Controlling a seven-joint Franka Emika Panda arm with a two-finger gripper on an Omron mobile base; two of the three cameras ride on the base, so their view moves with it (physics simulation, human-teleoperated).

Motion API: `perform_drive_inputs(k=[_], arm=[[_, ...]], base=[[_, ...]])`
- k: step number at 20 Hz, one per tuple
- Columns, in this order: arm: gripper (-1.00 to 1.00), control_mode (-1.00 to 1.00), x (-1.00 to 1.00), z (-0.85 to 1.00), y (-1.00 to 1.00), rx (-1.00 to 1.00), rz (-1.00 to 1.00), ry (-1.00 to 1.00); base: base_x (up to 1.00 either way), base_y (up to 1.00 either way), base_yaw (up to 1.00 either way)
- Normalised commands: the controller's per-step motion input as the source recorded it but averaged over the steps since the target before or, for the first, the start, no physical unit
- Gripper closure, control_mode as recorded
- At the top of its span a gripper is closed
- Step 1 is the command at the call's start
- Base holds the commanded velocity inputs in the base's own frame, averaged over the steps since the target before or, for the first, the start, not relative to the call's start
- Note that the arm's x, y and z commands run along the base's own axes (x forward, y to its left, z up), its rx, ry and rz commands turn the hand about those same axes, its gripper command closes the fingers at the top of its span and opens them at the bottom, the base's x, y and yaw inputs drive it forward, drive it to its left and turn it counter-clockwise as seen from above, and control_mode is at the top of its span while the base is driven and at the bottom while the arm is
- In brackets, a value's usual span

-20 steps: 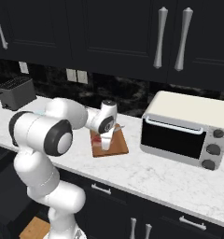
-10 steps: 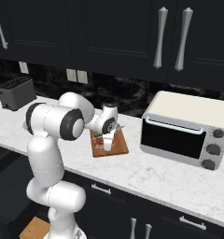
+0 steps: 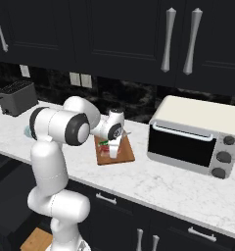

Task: Pick up the knife from the drawer and place it on the cutting board. Then place the meat from the plate to the cutting board.

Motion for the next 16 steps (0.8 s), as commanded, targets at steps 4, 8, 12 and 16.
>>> perform_drive_inputs(k=[4, 8, 12, 16], arm=[[-1.0, -1.0, 0.0, 0.0, 0.0, 0.0, 0.0, -0.03], [-1.0, -1.0, -0.02, 0.12, 0.0, 0.0, 0.0, -0.08], [-1.0, -1.0, 0.0, 0.28, 0.0, 0.0, 0.0, -0.09], [-1.0, -1.0, -0.25, 0.32, 0.0, 0.0, 0.01, -0.08]], base=[[0.0, 0.0, 0.0], [0.0, 0.0, 0.0], [0.0, 0.0, 0.0], [0.0, 0.0, 0.0]])
